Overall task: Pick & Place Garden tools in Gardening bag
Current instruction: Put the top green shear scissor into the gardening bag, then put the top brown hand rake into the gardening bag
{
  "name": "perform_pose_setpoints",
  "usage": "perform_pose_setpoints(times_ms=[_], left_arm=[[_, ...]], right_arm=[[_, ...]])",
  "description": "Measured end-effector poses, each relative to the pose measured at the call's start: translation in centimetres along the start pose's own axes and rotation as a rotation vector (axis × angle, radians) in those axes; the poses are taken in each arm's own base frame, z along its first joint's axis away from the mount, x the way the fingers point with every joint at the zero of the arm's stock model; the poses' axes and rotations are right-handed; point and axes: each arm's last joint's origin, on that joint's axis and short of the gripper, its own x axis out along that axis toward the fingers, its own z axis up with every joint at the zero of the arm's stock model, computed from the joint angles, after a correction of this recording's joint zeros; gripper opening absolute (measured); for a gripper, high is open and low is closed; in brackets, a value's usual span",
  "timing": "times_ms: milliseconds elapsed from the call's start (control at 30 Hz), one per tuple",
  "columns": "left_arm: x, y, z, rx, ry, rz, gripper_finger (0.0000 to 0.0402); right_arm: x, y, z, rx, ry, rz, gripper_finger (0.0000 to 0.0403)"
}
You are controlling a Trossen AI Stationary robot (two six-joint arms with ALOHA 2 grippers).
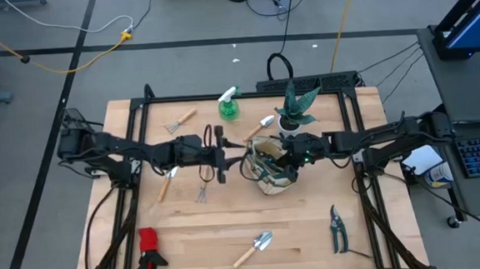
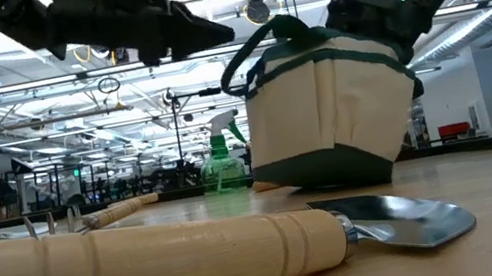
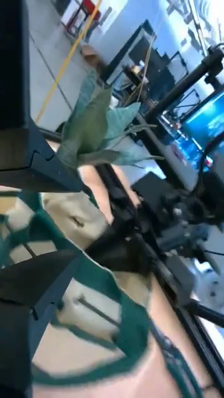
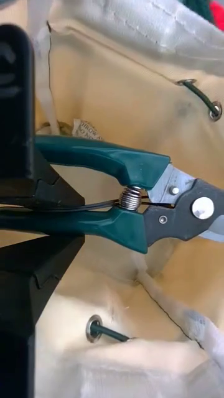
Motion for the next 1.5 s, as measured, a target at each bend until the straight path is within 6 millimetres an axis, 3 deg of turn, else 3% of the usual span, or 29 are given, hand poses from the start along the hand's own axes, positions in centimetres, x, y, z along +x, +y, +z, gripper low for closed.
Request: perform_pose_setpoints(times_ms=[300, 433, 567, 933, 1233, 1500], left_arm=[[3.2, 0.9, 0.4, 0.099, 0.045, -0.182, 0.0228], [4.6, 0.7, 0.5, 0.176, 0.075, -0.220, 0.0234], [5.0, 0.2, 0.3, 0.204, 0.092, -0.251, 0.0197], [4.8, -0.3, -0.1, 0.199, 0.148, -0.298, 0.0009], [4.7, -0.2, -0.3, 0.197, 0.193, -0.265, 0.0005], [4.6, -0.8, -0.1, 0.199, 0.198, -0.290, 0.0008]], right_arm=[[0.0, 0.1, 0.2, -0.007, -0.025, 0.014, 0.0057], [0.0, 0.2, 0.4, -0.025, -0.037, 0.021, 0.0057], [0.0, 0.3, 0.4, -0.036, -0.044, 0.028, 0.0058], [0.0, 0.4, 0.6, -0.056, -0.053, 0.057, 0.0093], [-0.1, 0.6, 0.6, -0.062, -0.042, 0.097, 0.0112], [-0.2, 1.2, 1.6, -0.147, -0.151, 0.158, 0.0149]])
